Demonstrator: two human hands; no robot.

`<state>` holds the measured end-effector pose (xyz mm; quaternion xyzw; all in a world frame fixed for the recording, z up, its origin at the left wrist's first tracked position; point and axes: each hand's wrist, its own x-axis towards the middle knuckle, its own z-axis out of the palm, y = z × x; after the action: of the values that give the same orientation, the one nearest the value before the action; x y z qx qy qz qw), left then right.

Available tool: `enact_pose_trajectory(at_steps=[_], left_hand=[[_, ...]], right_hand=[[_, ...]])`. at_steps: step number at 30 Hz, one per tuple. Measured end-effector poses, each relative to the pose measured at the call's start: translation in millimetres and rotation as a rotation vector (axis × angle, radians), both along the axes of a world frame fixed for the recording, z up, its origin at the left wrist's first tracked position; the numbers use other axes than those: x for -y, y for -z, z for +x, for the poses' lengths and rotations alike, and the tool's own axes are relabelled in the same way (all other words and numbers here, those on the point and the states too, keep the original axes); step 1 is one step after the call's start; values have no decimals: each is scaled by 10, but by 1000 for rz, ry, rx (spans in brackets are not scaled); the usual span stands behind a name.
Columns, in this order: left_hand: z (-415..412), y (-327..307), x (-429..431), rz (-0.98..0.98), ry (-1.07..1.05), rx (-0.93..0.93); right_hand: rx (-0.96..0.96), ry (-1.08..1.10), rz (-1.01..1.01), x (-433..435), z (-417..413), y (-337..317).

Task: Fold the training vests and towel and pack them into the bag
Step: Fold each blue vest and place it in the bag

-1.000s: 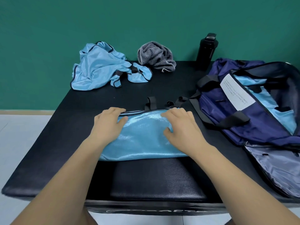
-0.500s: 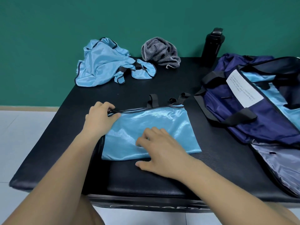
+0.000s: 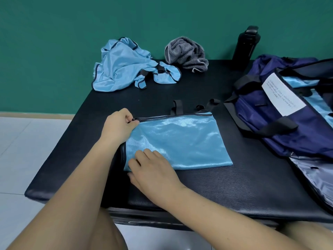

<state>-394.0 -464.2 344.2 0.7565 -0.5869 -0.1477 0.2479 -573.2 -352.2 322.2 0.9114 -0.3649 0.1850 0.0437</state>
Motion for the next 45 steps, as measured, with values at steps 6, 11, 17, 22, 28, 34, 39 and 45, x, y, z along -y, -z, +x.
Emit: enact_pose_trajectory(at_steps=[6,11,17,22,28,34,39,45], left_hand=[[3,-34,-26,6,-36,-56],[9,-53,-3,133,7,27],[47,-127,-48,205,32,129],[11,-309,-213,98,-50,-128],[-309,-694,-212,67,-60,-621],[-787,-835,-53,148,32,-934],[-1170,-887,95,186,76,-923],[-1538,-680,111,205,81,-816]], right_hand=[[-117,79,64,-19,18,-22],[-46,102,92,-42,-2,-51],[114,84,183,-122,17,-151],[205,42,403,-126,-89,-376],[369,124,573,-129,-524,-699],[350,254,640,-19,-1056,-845],[365,351,682,47,-1469,-855],[328,470,845,135,-1793,-786]])
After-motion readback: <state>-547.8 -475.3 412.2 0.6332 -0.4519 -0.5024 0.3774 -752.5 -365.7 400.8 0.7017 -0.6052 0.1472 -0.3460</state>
